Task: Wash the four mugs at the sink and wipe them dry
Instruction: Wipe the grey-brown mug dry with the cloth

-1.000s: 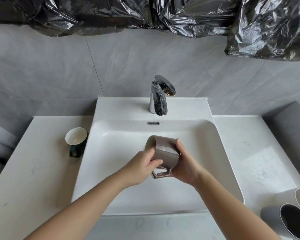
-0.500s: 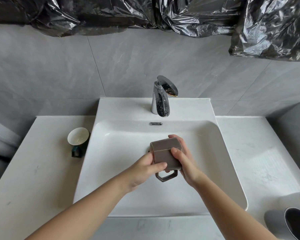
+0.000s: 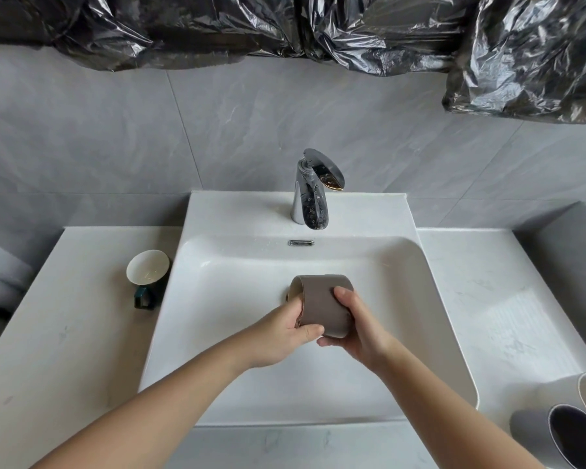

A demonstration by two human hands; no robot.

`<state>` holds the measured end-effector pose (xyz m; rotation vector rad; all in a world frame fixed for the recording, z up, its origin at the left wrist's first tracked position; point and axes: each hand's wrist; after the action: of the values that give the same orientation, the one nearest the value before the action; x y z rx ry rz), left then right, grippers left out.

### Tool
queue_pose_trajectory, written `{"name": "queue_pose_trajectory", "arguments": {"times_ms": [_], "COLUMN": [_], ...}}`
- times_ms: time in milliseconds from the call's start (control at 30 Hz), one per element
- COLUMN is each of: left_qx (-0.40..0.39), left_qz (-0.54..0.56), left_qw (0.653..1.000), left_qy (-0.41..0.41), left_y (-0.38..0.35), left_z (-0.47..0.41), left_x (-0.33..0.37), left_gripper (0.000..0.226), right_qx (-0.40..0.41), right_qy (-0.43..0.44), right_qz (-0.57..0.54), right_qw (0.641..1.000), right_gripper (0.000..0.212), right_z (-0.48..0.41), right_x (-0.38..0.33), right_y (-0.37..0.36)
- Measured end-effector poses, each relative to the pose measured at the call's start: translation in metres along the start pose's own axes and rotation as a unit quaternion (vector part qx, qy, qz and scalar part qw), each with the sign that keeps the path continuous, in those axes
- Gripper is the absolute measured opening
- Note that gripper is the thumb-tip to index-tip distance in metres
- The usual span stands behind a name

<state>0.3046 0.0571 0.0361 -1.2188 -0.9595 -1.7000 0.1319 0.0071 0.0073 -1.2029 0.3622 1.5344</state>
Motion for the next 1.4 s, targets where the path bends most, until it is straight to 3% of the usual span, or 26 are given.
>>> {"name": "queue_pose_trajectory", "arguments": {"times_ms": [100,167,267,333,400,467,567,700,767,933,1033,1133,1233,1333,1400], "left_qx": [0.03,0.055,0.097,0.079,0.04,0.019,0.012,0.036,0.063,0.051,0.03,-0.003,0.007,0.054,0.056], "left_qz": [0.153,0.175,0.085,-0.024,-0.13,-0.173,-0.062,0.127,0.093,-0.092,-0.066,0.016,0.063,-0.008,-0.104], "left_qw": [0.986,0.981,0.992,0.996,0.988,0.982,0.997,0.991,0.994,0.993,0.996,0.999,0.998,0.998,0.992], "left_qy": [0.051,0.065,0.019,-0.03,-0.07,-0.074,-0.035,-0.007,-0.004,-0.059,-0.045,-0.04,-0.015,-0.019,-0.05], "left_y": [-0.002,-0.001,0.003,0.008,0.012,0.012,0.006,-0.002,0.0,0.011,0.007,0.006,0.006,0.008,0.012], "left_z": [0.002,-0.001,-0.004,-0.002,-0.002,-0.005,-0.006,-0.005,-0.006,-0.003,-0.003,-0.006,-0.008,-0.009,-0.007], "left_x": [0.002,0.001,-0.001,-0.002,-0.006,-0.008,-0.009,-0.007,-0.007,-0.009,-0.007,0.002,0.005,0.002,-0.002], "left_gripper": [0.045,0.046,0.04,0.04,0.04,0.041,0.048,0.038,0.028,0.033,0.039,0.041,0.032,0.024,0.022], "right_qx": [-0.008,-0.017,-0.041,-0.082,-0.091,-0.044,0.002,0.022,0.016,-0.104,-0.06,-0.016,-0.028,-0.076,-0.123], "right_qy": [0.083,0.107,0.044,-0.027,-0.101,-0.137,-0.08,0.084,0.108,-0.04,-0.05,0.018,0.086,0.051,-0.02], "right_qz": [0.068,0.079,0.019,-0.034,-0.079,-0.082,-0.024,0.079,0.085,-0.06,-0.034,0.015,0.062,0.017,-0.097], "right_qw": [0.994,0.991,0.998,0.996,0.988,0.986,0.997,0.993,0.99,0.992,0.996,1.0,0.994,0.996,0.987], "right_gripper": [0.063,0.065,0.078,0.078,0.068,0.05,0.034,0.061,0.066,0.084,0.078,0.065,0.06,0.07,0.072], "right_z": [0.0,0.0,-0.001,0.0,0.0,-0.001,-0.003,-0.004,-0.004,-0.001,-0.001,-0.001,0.002,0.005,0.006], "right_x": [-0.002,-0.004,-0.008,-0.016,-0.023,-0.024,-0.014,0.001,0.005,-0.006,-0.002,0.0,-0.003,-0.008,-0.01], "right_y": [0.005,0.003,0.005,0.007,0.006,0.0,-0.005,-0.002,0.0,0.012,0.011,0.01,0.012,0.014,0.021]}}
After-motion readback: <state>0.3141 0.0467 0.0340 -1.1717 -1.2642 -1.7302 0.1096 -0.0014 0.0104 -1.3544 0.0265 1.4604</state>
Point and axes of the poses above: each hand's wrist, its own z-axis away from the middle knuckle, its own y-axis out of the back of the hand, x = y × z, and after that the axes turned 2 degrees about x, right-handed
